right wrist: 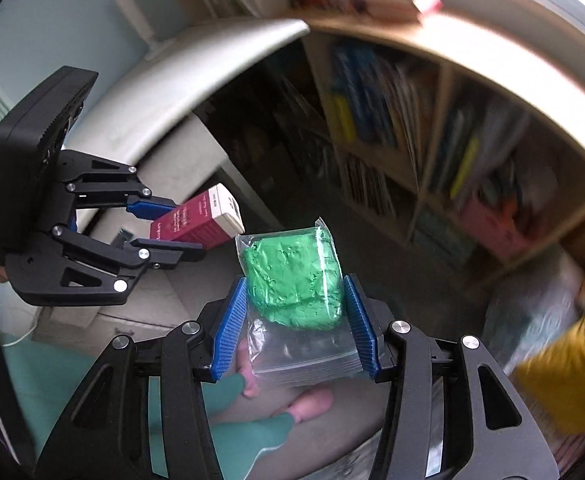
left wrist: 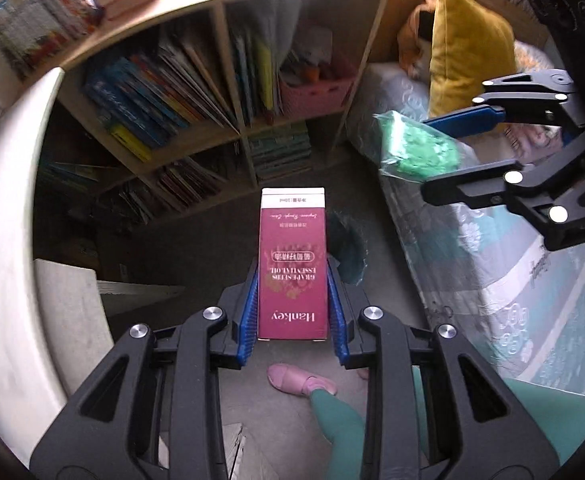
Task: Collect trash
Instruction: 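Carry the red box and green bag over the teal bin, then open both tools to drop the box and bag into the bin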
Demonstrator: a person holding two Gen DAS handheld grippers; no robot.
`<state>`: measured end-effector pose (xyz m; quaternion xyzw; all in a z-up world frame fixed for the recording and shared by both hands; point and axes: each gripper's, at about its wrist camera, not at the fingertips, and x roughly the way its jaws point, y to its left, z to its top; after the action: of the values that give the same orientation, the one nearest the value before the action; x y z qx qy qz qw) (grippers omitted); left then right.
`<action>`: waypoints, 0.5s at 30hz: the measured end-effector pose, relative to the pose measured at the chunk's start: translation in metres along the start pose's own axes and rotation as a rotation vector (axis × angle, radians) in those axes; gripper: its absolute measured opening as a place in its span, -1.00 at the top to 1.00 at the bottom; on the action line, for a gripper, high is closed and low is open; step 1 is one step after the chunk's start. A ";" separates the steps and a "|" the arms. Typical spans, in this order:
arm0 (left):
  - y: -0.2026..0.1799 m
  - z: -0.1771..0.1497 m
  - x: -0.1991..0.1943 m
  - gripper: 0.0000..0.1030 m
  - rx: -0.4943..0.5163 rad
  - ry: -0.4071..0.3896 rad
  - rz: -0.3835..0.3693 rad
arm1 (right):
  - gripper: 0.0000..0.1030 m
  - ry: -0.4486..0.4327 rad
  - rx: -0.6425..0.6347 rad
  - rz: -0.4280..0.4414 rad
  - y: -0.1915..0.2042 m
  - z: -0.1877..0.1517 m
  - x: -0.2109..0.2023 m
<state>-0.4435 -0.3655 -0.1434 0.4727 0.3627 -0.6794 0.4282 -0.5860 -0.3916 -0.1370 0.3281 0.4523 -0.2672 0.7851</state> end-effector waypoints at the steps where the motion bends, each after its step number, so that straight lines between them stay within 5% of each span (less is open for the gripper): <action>1: -0.005 0.002 0.009 0.46 0.000 0.017 -0.007 | 0.03 0.008 0.015 0.006 -0.006 -0.004 0.004; 10: -0.021 0.014 0.085 0.40 -0.060 0.140 -0.053 | -0.01 0.101 0.107 0.066 -0.060 -0.040 0.060; 13: -0.025 0.019 0.098 -0.21 -0.043 0.146 -0.016 | -0.24 0.138 0.127 0.046 -0.073 -0.042 0.072; 15: -0.027 0.020 0.100 -0.39 -0.030 0.143 0.000 | -0.31 0.130 0.147 0.053 -0.079 -0.044 0.072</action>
<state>-0.4939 -0.3974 -0.2305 0.5137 0.4026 -0.6381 0.4084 -0.6339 -0.4182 -0.2387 0.4131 0.4726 -0.2570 0.7348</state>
